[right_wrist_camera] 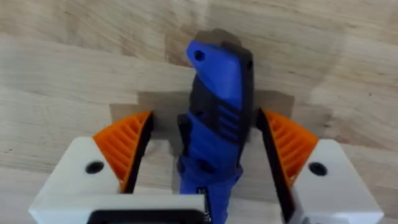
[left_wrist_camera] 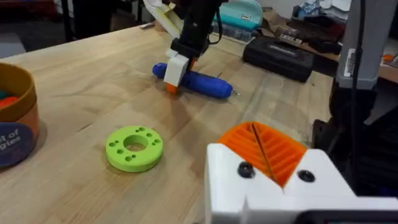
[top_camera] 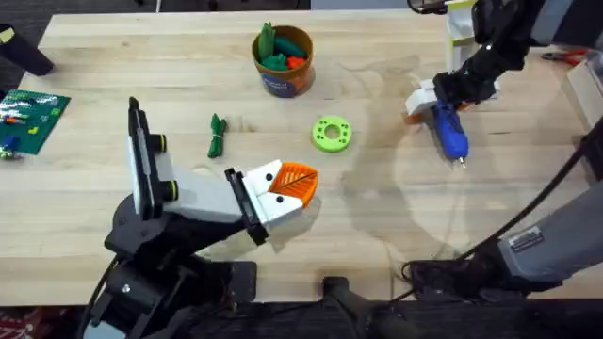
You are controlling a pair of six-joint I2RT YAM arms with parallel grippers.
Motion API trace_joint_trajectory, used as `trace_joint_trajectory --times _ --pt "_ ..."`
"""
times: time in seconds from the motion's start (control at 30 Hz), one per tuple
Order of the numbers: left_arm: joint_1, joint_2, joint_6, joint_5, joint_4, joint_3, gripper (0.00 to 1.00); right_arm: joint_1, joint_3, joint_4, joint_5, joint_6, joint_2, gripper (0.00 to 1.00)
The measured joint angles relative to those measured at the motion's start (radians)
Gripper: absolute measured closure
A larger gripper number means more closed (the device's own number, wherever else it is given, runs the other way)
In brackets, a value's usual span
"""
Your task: Pick up the gripper from the table and insert it into the empty holder that is missing its gripper. Then pick up a screw, insert it into the mounting hole, and use the screwdriver to tighten it. Finally, clean up the table by picking up the vegetable and placing it into the bucket.
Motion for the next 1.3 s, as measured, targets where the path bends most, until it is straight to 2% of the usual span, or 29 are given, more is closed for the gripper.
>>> trace_joint_trajectory --times 1.3 --pt "0.000 0.000 0.000 0.000 0.000 0.000 0.986 -0.026 -0.005 0.008 -0.027 -0.030 0.000 0.003"
